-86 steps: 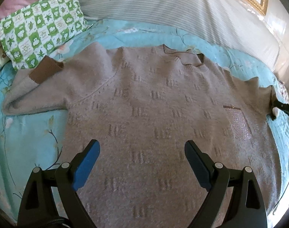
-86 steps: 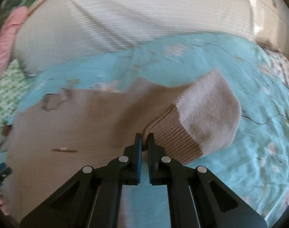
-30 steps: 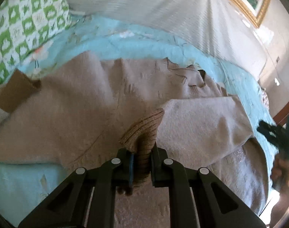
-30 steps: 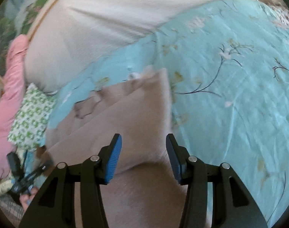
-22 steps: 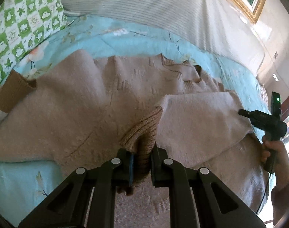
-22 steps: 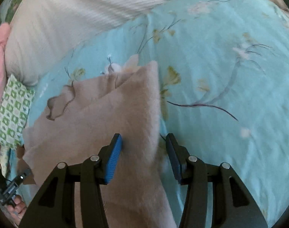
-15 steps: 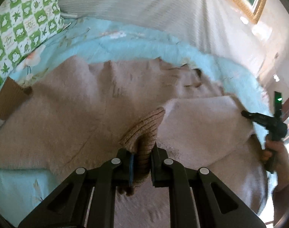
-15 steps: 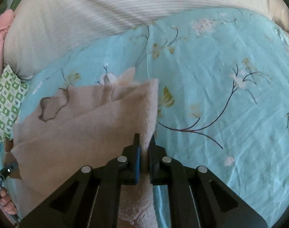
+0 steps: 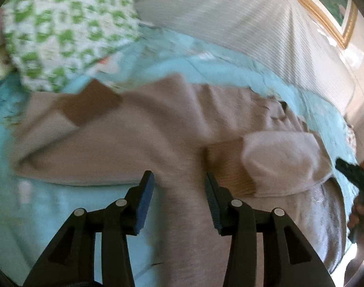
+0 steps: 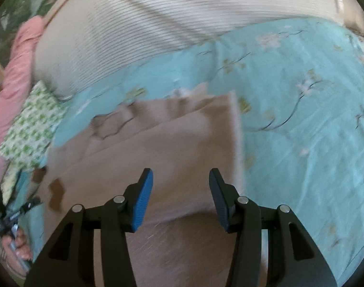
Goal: Fold small clothes
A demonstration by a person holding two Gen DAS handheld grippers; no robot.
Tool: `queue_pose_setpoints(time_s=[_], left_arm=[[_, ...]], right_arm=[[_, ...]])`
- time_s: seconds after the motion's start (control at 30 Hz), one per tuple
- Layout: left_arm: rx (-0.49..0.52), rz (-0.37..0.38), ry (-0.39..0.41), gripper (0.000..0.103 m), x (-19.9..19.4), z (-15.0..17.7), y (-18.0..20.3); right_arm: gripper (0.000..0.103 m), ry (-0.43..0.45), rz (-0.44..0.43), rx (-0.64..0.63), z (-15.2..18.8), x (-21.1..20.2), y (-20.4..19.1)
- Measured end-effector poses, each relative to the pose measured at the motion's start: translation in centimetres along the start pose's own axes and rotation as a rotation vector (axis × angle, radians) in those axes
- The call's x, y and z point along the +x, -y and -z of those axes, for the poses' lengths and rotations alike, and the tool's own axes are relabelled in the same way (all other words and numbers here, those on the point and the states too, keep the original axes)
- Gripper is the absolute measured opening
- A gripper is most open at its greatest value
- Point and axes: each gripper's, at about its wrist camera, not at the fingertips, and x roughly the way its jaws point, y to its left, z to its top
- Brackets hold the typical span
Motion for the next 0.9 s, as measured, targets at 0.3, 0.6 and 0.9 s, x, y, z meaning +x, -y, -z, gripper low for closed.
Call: queue_pose_setpoints(time_s=[0.3,0.6,0.9], left_arm=[[-0.033,-0.146,0.072,0.069,-2.3,-2.8,-6.3],[0.115,-0.248,0.009,0.083,2.6,-5.7,-9.1],[0.027,-0.254,-0.019,0.007,4.9,-6.1,-11.0]], right_arm=[[0.05,-0.112,-0.116,-0.047,4.6,1.0,-4.8],[0.05,-0.204,-0.146,-0.069,7.3,2.4,-7.0],[0.05,-0.233,-0.173,-0.07,8.6,2.2,-7.5]])
